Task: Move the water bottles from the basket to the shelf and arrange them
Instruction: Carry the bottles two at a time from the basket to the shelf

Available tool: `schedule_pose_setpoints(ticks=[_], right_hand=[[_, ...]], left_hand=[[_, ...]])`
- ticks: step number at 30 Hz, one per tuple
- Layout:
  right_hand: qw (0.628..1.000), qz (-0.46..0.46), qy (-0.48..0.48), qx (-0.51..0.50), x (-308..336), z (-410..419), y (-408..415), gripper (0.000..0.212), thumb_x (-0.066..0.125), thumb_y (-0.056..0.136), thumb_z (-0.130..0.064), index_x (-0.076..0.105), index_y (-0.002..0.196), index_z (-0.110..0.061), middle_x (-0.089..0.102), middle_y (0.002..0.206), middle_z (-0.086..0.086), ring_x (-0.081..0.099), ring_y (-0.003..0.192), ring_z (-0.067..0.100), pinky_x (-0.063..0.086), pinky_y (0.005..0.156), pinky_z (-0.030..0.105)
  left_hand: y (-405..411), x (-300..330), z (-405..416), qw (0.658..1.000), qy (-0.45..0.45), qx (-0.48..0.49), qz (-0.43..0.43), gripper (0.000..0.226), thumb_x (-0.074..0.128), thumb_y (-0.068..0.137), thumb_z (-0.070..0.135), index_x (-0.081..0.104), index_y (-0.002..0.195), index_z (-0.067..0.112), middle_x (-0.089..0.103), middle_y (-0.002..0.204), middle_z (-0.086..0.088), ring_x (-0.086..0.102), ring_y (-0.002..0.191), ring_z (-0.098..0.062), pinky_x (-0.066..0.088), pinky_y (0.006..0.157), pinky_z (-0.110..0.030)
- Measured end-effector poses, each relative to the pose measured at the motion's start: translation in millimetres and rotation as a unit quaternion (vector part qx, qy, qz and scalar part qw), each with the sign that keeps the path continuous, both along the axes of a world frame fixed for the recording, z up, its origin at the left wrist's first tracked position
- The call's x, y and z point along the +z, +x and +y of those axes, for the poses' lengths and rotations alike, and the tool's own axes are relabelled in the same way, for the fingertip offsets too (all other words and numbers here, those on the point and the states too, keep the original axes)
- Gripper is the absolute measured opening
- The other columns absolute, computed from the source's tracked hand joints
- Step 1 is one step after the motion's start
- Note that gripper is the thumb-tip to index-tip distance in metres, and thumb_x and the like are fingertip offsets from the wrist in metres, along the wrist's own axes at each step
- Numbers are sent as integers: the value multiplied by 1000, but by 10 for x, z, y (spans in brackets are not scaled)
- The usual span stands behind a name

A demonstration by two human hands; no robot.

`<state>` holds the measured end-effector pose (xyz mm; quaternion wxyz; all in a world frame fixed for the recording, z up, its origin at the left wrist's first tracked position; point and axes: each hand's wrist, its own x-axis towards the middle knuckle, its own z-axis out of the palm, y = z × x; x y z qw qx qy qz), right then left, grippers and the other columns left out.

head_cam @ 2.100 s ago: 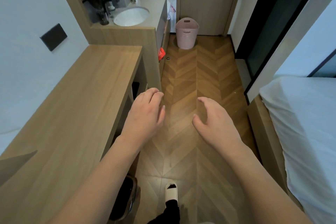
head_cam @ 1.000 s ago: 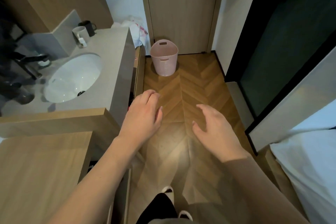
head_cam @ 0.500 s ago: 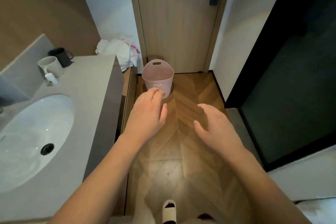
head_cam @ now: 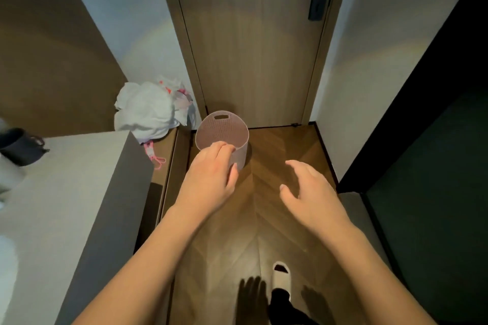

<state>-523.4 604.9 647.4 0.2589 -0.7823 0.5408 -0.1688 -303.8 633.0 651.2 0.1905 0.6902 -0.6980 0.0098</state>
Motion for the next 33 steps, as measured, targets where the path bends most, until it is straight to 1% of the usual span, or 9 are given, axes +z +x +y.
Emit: schedule_pose_setpoints(ticks=[6, 9, 11, 15, 19, 23, 26, 29, 33], right_hand=[[1000, -10, 0, 11, 133, -1334, 93, 54, 53, 97, -35, 36, 147, -28, 41, 150, -9, 39, 136, 11, 37, 111, 32], [1000, -7, 20, 6, 167, -1887, 163, 55, 53, 96, -39, 34, 147, -32, 40, 151, -10, 50, 125, 11, 46, 106, 38], [1000, -1, 26, 7, 166, -2241, 229, 55, 53, 96, -41, 34, 147, -34, 39, 151, -12, 54, 119, 10, 49, 103, 39], [1000, 17, 13, 23, 83, -3043, 424, 55, 52, 96, -40, 34, 148, -32, 38, 152, -11, 44, 132, 9, 41, 109, 33], [998, 36, -2, 46, 48, -3919, 821, 56, 51, 97, -40, 33, 149, -31, 38, 153, -9, 45, 131, 11, 40, 111, 34], [995, 67, 7, 74, 136, -4814, 1271, 56, 51, 98, -39, 33, 150, -31, 37, 153, -8, 37, 138, 11, 34, 114, 32], [994, 83, 5, 65, 202, -5382, 1580, 55, 55, 97, -35, 36, 148, -30, 39, 153, -7, 37, 138, 12, 34, 111, 31], [992, 71, -13, 99, 193, -5812, 1848, 53, 54, 97, -33, 39, 147, -24, 45, 149, -2, 41, 136, 14, 34, 109, 29], [986, 78, 11, 150, 148, -6293, 2240, 57, 52, 99, -35, 34, 150, -18, 41, 151, 0, 39, 137, 15, 32, 109, 28]], left_hand=[[89, 114, -1281, 1000, 14, 2, -23, 36, 58, 92, 23, 57, 125, 8, 59, 124, -9, 57, 110, -26, 47, 96, -38], [123, 141, -1798, 1000, 16, 14, 0, 37, 56, 94, 25, 56, 128, 10, 58, 126, -7, 55, 111, -23, 46, 97, -37], [174, 110, -2145, 1000, 24, 17, 9, 37, 55, 95, 26, 55, 129, 11, 58, 127, -6, 55, 112, -22, 46, 97, -36], [354, -8, -2902, 999, 24, 28, 18, 37, 53, 96, 28, 55, 129, 13, 59, 128, -5, 56, 112, -21, 47, 97, -35], [696, -105, -3720, 999, 19, 32, 13, 38, 46, 98, 33, 54, 132, 17, 57, 131, -1, 55, 115, -16, 47, 100, -33], [1155, -85, -4522, 997, 18, 70, 36, 38, 47, 100, 33, 52, 134, 18, 55, 135, -1, 52, 120, -16, 43, 102, -30], [1469, -66, -5068, 995, 15, 84, 48, 38, 47, 99, 31, 52, 134, 15, 54, 133, -4, 53, 120, -20, 45, 102, -34], [1717, -45, -5474, 993, 20, 101, 63, 39, 47, 98, 31, 51, 132, 13, 54, 131, -6, 53, 118, -23, 46, 100, -40], [1992, -116, -5750, 987, 33, 136, 83, 39, 46, 98, 32, 51, 132, 15, 54, 130, -5, 53, 117, -22, 47, 99, -38]])
